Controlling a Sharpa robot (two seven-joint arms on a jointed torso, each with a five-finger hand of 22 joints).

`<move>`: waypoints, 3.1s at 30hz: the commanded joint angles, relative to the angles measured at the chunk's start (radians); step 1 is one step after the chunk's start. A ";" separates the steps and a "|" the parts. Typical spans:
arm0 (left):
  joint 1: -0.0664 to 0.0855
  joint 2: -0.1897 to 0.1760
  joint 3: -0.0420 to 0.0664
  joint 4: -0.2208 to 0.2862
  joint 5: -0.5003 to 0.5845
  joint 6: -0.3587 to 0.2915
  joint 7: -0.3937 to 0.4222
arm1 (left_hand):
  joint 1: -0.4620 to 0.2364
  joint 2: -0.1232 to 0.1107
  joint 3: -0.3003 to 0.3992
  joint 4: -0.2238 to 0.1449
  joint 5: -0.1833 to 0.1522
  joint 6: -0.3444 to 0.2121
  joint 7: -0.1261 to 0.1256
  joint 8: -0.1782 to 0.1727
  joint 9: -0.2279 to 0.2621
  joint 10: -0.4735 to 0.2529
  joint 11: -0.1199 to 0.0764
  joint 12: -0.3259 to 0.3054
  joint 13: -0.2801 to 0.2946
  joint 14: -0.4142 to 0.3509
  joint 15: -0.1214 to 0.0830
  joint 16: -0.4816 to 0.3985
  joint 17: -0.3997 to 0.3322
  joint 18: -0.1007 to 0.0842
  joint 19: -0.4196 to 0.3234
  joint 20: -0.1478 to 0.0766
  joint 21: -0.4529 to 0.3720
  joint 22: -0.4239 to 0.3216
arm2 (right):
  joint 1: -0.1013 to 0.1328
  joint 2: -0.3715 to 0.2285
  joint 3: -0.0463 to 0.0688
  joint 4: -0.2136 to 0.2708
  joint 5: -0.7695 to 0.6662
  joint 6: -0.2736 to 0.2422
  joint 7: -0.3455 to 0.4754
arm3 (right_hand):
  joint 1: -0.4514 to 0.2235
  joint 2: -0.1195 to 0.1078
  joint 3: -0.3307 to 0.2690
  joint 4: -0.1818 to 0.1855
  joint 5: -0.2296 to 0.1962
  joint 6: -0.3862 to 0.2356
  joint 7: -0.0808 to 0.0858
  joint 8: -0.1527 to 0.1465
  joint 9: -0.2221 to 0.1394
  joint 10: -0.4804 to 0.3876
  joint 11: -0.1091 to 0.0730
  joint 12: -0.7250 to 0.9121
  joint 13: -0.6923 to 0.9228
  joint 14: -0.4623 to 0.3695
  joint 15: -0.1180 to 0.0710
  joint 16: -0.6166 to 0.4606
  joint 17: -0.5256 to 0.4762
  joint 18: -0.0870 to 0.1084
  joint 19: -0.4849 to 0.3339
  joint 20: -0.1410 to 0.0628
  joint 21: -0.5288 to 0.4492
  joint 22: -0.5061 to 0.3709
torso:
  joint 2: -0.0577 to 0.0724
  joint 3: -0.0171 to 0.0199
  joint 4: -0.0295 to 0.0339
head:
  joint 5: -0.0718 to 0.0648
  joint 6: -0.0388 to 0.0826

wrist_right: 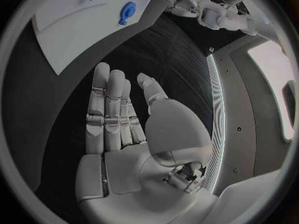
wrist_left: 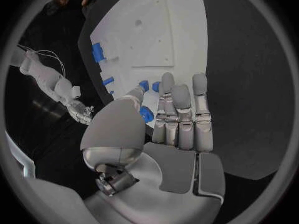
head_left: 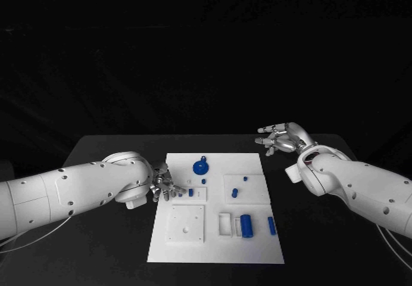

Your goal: Assemble the parts on the task board

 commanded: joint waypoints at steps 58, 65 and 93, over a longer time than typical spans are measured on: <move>-0.015 0.041 -0.001 -0.053 0.019 0.034 0.064 | 0.182 0.197 -0.004 -0.212 0.097 -0.055 0.013 -0.008 -0.141 -0.025 0.019 -0.077 -0.077 -0.018 0.007 0.004 -0.007 -0.002 -0.020 0.015 -0.002 0.020 | -0.004 0.005 0.000 0.003 -0.001 0.013 0.011 | -0.016 -0.006 0.017 -0.001 0.021 -0.003 0.003 -0.003 -0.001 -0.006 -0.003 0.000 -0.001 0.002 0.001 -0.006 0.000 -0.006 0.002 0.006 0.007 0.001 | -0.001 0.0005 0.0025 | -0.010 -0.002; -0.016 0.037 -0.001 -0.051 0.021 0.011 0.070 | 0.194 0.205 0.019 -0.233 0.120 -0.040 0.010 0.003 -0.138 -0.008 0.015 -0.081 -0.082 -0.013 0.004 0.008 -0.007 -0.001 -0.018 0.013 0.004 0.021 | -0.004 0.005 0.000 0.004 -0.001 0.014 0.011 | -0.016 -0.007 0.018 -0.001 0.024 -0.003 0.003 -0.003 -0.001 -0.006 -0.003 0.000 -0.001 0.002 0.001 -0.006 0.000 -0.006 0.001 0.005 0.007 0.002 | 0.000 0.0012 0.0010 | -0.008 -0.001; -0.015 0.031 0.001 -0.039 0.017 -0.067 0.055 | 0.126 0.167 0.133 -0.353 0.331 0.032 -0.006 0.008 -0.111 0.066 -0.007 -0.076 -0.072 0.026 -0.014 0.020 0.005 0.001 -0.015 -0.006 0.082 0.022 | -0.004 0.006 0.000 0.002 -0.003 0.022 0.006 | -0.019 -0.011 0.021 -0.002 0.037 -0.006 0.003 -0.003 -0.001 -0.006 -0.003 -0.001 -0.002 0.001 0.001 -0.006 0.000 -0.006 0.000 0.006 0.008 0.003 | -0.002 0.0022 0.0016 | -0.010 0.003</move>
